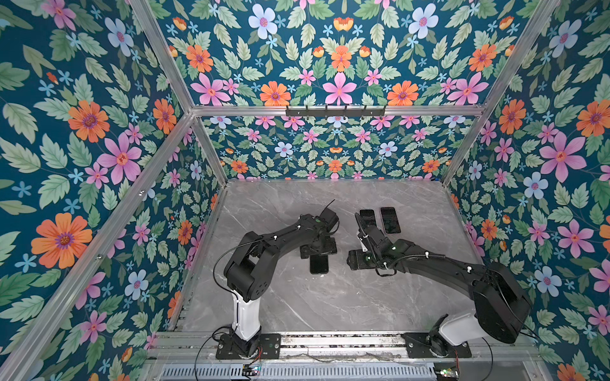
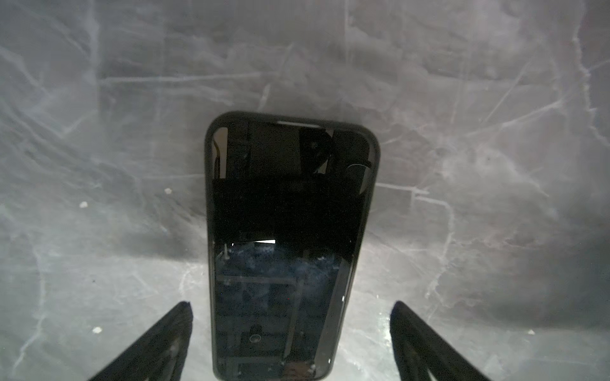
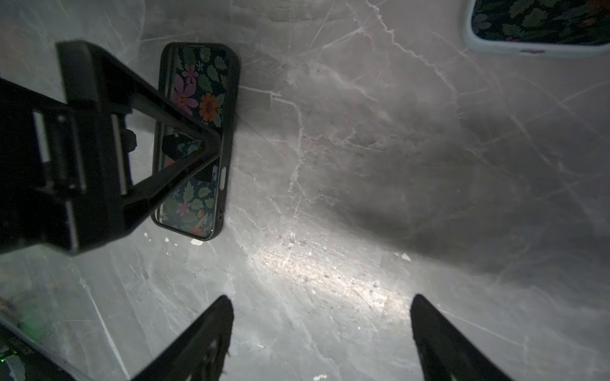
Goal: Put the phone into the phone case
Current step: 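Lift the cased black phone with the left gripper while the right gripper releases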
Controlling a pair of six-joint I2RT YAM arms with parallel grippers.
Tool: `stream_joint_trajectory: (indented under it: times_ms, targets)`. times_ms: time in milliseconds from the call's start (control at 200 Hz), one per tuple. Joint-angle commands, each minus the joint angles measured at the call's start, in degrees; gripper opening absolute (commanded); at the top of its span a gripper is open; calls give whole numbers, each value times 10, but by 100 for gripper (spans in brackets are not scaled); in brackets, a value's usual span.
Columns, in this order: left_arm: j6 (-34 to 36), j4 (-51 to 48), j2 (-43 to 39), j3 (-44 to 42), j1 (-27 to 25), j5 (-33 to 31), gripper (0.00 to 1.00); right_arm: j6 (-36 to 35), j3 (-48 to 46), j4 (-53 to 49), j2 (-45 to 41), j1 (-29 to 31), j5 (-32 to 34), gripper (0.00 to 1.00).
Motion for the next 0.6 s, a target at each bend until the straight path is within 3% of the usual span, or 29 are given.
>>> stream_joint_trajectory:
  times_ms: [0,350,595]
  targets:
    - [-11,-34,14,9,-1,-7,93,-3,-10,28,-7,0,-15,86]
    - [-15,-51,49,11,-6,-6,89,4,-14,48,7,0,-29,86]
    - [-9,-49,63,20,-6,7,75,3,-7,46,14,0,-29,86]
